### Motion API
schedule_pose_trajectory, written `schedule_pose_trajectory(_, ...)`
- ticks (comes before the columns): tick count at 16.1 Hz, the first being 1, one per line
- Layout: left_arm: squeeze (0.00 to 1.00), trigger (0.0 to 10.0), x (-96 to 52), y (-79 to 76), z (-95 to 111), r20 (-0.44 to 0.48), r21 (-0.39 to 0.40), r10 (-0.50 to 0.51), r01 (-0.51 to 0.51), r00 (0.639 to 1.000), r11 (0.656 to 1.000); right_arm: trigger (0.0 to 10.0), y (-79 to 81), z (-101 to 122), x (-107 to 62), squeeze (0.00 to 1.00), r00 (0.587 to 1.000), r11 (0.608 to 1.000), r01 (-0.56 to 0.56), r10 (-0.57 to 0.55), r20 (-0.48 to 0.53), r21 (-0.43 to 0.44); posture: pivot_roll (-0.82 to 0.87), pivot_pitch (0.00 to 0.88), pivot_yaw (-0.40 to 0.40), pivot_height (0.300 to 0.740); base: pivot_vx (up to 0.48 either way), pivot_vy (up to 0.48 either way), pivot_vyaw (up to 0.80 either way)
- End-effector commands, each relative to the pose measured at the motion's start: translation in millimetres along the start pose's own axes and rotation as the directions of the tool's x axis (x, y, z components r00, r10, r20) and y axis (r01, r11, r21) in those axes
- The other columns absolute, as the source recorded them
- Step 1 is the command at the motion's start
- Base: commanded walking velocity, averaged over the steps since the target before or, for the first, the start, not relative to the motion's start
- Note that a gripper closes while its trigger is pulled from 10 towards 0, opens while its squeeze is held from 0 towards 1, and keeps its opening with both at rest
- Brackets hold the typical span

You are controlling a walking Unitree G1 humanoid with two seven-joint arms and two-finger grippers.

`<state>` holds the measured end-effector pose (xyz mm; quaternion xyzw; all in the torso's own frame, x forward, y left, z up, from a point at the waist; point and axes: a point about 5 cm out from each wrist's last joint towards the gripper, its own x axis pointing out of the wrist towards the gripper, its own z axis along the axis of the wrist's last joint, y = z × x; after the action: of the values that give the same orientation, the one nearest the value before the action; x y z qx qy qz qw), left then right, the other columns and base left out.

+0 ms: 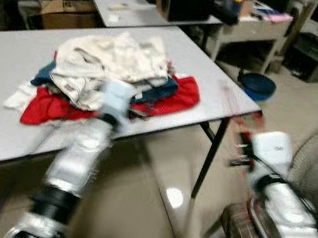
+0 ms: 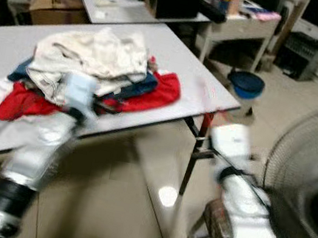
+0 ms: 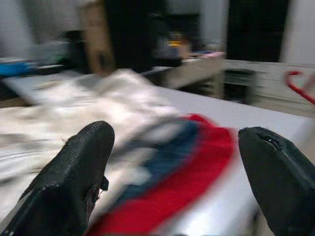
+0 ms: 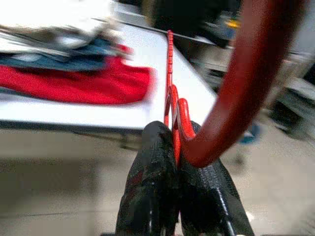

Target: Hang hanger

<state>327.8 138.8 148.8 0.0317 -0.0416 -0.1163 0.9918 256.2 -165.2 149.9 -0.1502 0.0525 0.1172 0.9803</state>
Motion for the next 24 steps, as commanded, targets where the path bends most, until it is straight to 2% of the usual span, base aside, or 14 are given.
schedule_pose_trajectory(1,0.75,10.0,4.3,-1.5,3.4,0.014,0.002,0.009,-0.009,1.000,1.000,10.0,-5.5,2.6,-1.8,0.00,1.000,1.000,0.002,-0.002,0.015,-0.009,-0.16,0.000,0.037,0.740,0.394,0.000,0.00)
schedule_pose_trajectory(4,0.75,10.0,6.1,8.2,7.1,0.031,0.004,0.026,-0.026,0.999,1.000,10.0,-5.4,5.0,-1.8,0.00,0.999,1.000,0.001,-0.001,0.035,-0.021,-0.15,0.000,0.038,0.740,0.396,0.000,0.00)
schedule_pose_trajectory(11,0.75,10.0,10.2,5.3,4.0,0.018,0.028,-0.029,0.028,0.999,0.999,10.0,-9.9,4.6,-4.7,0.00,0.998,0.999,0.032,-0.032,0.050,-0.004,-0.17,0.000,0.059,0.740,0.392,0.000,0.00)
schedule_pose_trajectory(12,0.85,10.0,7.4,-1.1,4.0,0.031,0.050,-0.198,0.196,0.980,0.979,10.0,-8.5,5.2,-5.6,0.00,0.998,1.000,0.005,-0.004,0.061,-0.007,-0.17,0.000,0.065,0.740,0.000,0.000,0.00)
schedule_pose_trajectory(13,0.85,10.0,5.8,-2.7,4.4,0.039,0.054,-0.254,0.251,0.966,0.966,10.0,-7.6,5.4,-5.9,0.00,0.998,1.000,-0.005,0.006,0.065,-0.012,-0.17,0.000,0.068,0.740,0.000,0.000,0.00)
schedule_pose_trajectory(14,1.00,10.0,5.7,-2.7,4.2,0.026,0.074,-0.302,0.299,0.953,0.951,10.0,-7.0,4.4,-6.6,0.00,0.998,1.000,-0.019,0.020,0.059,-0.018,-0.17,0.000,0.073,0.740,0.000,0.000,0.00)
schedule_pose_trajectory(16,1.00,10.0,9.5,-0.7,4.4,-0.031,0.153,-0.407,0.407,0.913,0.901,10.0,-8.4,-0.8,-9.0,0.00,0.999,0.999,-0.023,0.024,0.037,-0.028,-0.18,0.000,0.097,0.740,0.000,0.000,0.00)
schedule_pose_trajectory(19,1.00,10.0,19.3,1.6,2.2,-0.140,0.287,-0.474,0.494,0.869,0.821,10.0,-10.4,-3.2,-11.8,0.00,0.999,1.000,-0.006,0.007,0.034,-0.026,-0.19,0.000,0.128,0.740,0.000,0.000,0.00)
schedule_pose_trajectory(20,0.65,10.0,22.6,3.0,1.2,-0.181,0.328,-0.486,0.518,0.855,0.790,10.0,-9.9,-3.7,-13.0,0.00,0.999,1.000,-0.005,0.006,0.033,-0.027,-0.20,0.000,0.137,0.740,0.000,0.000,0.00)
schedule_pose_trajectory(21,0.00,10.0,27.4,10.6,0.3,-0.266,0.402,-0.498,0.565,0.825,0.721,10.0,-6.7,-5.3,-16.3,0.00,0.999,1.000,-0.014,0.015,0.031,-0.021,-0.21,0.000,0.153,0.740,0.000,0.000,0.00)
schedule_pose_trajectory(22,0.00,10.0,31.1,19.7,2.7,-0.300,0.454,-0.466,0.554,0.832,0.698,10.0,-3.3,-7.4,-18.2,0.00,0.999,0.999,-0.031,0.032,0.023,-0.024,-0.21,0.000,0.160,0.740,0.000,0.000,0.00)
schedule_pose_trajectory(24,0.00,10.0,33.2,24.1,3.4,-0.318,0.479,-0.452,0.553,0.833,0.682,10.0,-0.6,-8.9,-18.1,0.00,0.999,0.999,-0.040,0.041,0.019,-0.021,-0.21,0.000,0.164,0.740,0.000,0.000,0.00)
